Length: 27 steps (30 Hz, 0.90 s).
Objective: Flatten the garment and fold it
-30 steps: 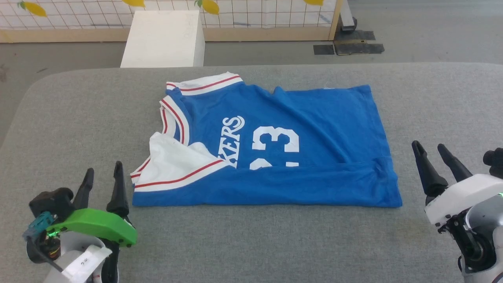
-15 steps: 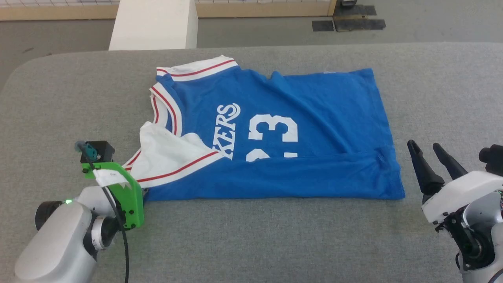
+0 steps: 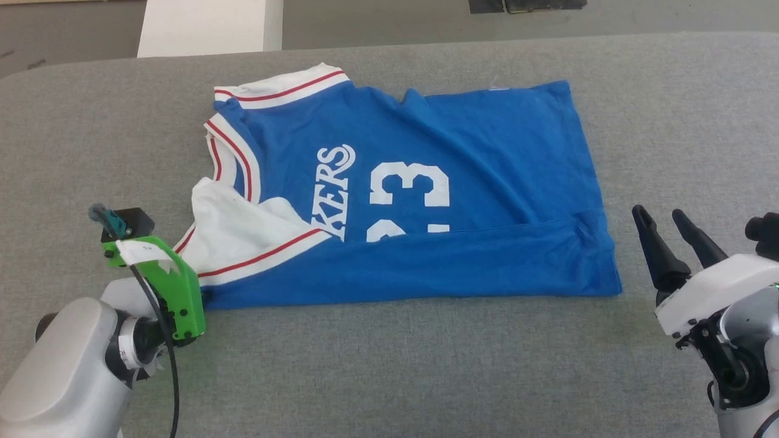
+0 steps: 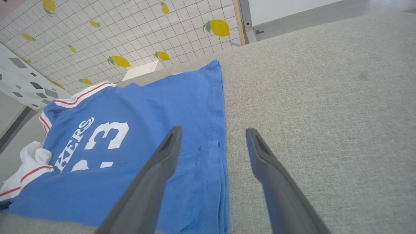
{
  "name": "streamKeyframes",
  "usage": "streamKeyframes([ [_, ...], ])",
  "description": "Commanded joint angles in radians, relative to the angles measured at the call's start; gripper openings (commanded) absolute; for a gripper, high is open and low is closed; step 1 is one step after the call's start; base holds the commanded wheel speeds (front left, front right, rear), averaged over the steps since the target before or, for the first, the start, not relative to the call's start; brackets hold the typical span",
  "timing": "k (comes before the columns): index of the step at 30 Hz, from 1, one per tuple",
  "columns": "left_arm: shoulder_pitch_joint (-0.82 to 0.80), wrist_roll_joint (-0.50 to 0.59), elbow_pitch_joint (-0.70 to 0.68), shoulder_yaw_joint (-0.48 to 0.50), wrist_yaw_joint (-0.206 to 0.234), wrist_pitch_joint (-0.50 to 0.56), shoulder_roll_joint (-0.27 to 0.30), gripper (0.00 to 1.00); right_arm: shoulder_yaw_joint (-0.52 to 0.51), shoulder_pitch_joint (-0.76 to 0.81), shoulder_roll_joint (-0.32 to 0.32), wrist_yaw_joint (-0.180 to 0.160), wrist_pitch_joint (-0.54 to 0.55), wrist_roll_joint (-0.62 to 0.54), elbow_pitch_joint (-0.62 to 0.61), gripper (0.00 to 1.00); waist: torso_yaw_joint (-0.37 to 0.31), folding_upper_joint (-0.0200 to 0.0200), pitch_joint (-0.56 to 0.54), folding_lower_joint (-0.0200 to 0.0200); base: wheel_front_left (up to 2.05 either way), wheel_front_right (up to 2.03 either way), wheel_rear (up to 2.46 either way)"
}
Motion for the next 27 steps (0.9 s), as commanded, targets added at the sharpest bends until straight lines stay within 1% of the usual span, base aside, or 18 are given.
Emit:
streamKeyframes([
  [1, 0.046, -0.020, 0.021, -0.018, -0.003, 0.008, -0.026, 0.00, 0.001, -0.019, -0.007, -0.001, 0.011, -0.005, -0.005, 1.00, 0.001, -0.0001, 0.003, 0.0001, 0.00, 0.00, 0.00],
  [5, 0.063, -0.036, 0.006, -0.004, -0.006, -0.017, -0.032, 0.00, 0.008, -0.019, -0.017, -0.001, 0.042, -0.016, -0.009, 1.00, 0.007, -0.0001, -0.003, 0.0001, 0.00, 0.00, 0.00],
  [8, 0.072, -0.044, -0.015, 0.009, -0.005, -0.034, -0.033, 0.00, 0.020, -0.019, -0.029, -0.001, 0.104, -0.039, -0.014, 1.00, 0.009, -0.0001, -0.011, 0.0001, 0.00, 0.00, 0.00],
  [12, 0.082, -0.046, -0.050, 0.022, 0.002, -0.052, -0.025, 0.00, 0.033, -0.029, -0.036, -0.001, 0.291, -0.113, -0.030, 1.00, 0.010, -0.0001, -0.021, 0.0001, 0.00, 0.00, 0.00],
  [16, 0.089, -0.048, -0.086, 0.031, 0.012, -0.053, -0.015, 0.00, 0.038, -0.061, -0.025, -0.001, 0.531, -0.214, -0.056, 1.00, 0.010, -0.0001, -0.022, 0.0001, 0.00, 0.00, 0.00],
  [19, 0.089, -0.045, -0.111, 0.034, 0.022, -0.052, -0.008, 0.00, 0.060, -0.089, -0.012, -0.001, 0.697, -0.263, -0.073, 1.00, 0.012, -0.0001, -0.014, 0.0001, 0.00, 0.00, 0.00],
  [21, 0.086, -0.044, -0.129, 0.036, 0.025, -0.055, -0.007, 0.00, 0.081, -0.109, -0.015, -0.001, 0.777, -0.289, -0.079, 1.00, 0.015, -0.0001, -0.004, 0.0001, 0.00, 0.00, 0.00],
  [22, 0.077, -0.037, -0.153, 0.035, 0.028, -0.059, -0.005, 0.00, 0.098, -0.133, -0.015, -0.001, 0.853, -0.308, -0.075, 1.00, 0.023, -0.0001, 0.014, 0.0001, 0.00, 0.00, 0.00],
  [25, 0.067, -0.032, -0.170, 0.034, 0.031, -0.061, -0.004, 0.00, 0.114, -0.148, -0.017, -0.001, 0.897, -0.328, -0.055, 1.00, 0.031, -0.0001, 0.028, 0.0001, 0.00, 0.00, 0.00],
  [27, 0.058, -0.029, -0.184, 0.035, 0.034, -0.063, 0.000, 0.00, 0.134, -0.159, -0.019, -0.001, 0.923, -0.351, -0.018, 1.00, 0.038, -0.0001, 0.044, 0.0001, 0.00, 0.00, 0.00],
])
